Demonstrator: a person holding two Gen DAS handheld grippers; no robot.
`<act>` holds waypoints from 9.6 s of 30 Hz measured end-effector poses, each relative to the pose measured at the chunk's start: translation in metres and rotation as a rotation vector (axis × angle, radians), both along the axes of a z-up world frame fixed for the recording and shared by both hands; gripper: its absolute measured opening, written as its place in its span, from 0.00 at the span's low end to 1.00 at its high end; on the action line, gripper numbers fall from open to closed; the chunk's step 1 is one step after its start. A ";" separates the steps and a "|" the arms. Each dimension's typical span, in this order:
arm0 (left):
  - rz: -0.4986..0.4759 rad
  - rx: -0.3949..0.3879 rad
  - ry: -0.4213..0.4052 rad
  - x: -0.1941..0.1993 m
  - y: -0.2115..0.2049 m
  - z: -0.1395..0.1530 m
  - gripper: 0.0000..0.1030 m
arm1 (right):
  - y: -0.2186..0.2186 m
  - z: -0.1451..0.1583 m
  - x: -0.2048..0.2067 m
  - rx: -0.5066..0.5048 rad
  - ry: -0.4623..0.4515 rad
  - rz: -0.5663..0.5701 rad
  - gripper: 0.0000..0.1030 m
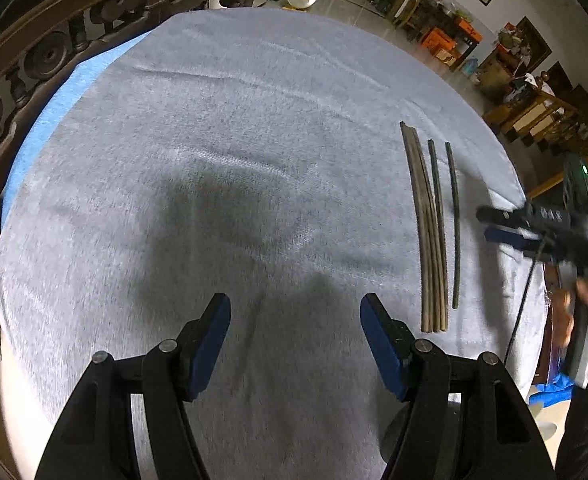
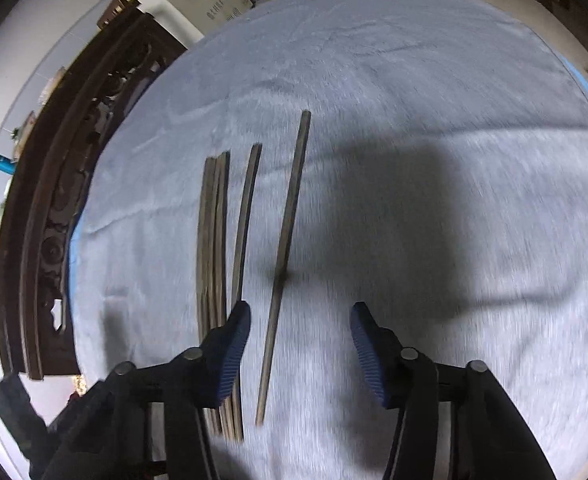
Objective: Organize utensils
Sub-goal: 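Grasp a single dark chopstick with the right tool, then grasp a flat metal stick with the left tool while the right tool holds its chopstick, then lift both held sticks upright and carry them over the black holder, then lower both sticks into the black holder beside the spoons, then open both tools to release the sticks into the holder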
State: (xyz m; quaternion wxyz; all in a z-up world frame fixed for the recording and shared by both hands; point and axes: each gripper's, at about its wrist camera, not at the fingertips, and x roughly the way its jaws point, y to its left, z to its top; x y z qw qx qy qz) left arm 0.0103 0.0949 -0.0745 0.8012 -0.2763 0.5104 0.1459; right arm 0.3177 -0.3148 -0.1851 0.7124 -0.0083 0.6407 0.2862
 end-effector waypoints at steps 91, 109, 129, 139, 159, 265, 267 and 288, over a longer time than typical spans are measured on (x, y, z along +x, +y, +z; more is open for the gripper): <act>-0.098 0.017 0.309 0.265 0.040 -0.060 0.41 | 0.011 0.002 0.031 -0.249 -0.041 0.212 0.09; -0.090 0.032 0.328 0.247 0.055 -0.065 0.38 | 0.009 -0.002 0.034 -0.236 -0.043 0.207 0.09; -0.284 -0.026 0.426 0.253 0.074 -0.084 0.06 | 0.028 -0.007 0.028 -0.329 0.006 0.284 0.09; -0.337 0.061 0.489 0.265 0.059 -0.079 0.06 | 0.047 -0.014 0.042 -0.408 0.125 0.274 0.08; -0.254 0.025 0.325 0.125 0.084 -0.064 0.05 | 0.001 0.007 -0.015 -0.285 0.078 0.185 0.07; -0.067 0.255 -0.373 -0.025 -0.056 0.075 0.05 | -0.076 0.148 -0.238 0.358 -0.511 0.046 0.07; -0.069 0.254 -0.370 -0.025 -0.056 0.074 0.05 | -0.076 0.145 -0.239 0.354 -0.509 0.048 0.07; -0.064 0.219 -0.350 -0.036 -0.054 0.063 0.05 | -0.075 0.128 -0.250 0.319 -0.493 0.067 0.07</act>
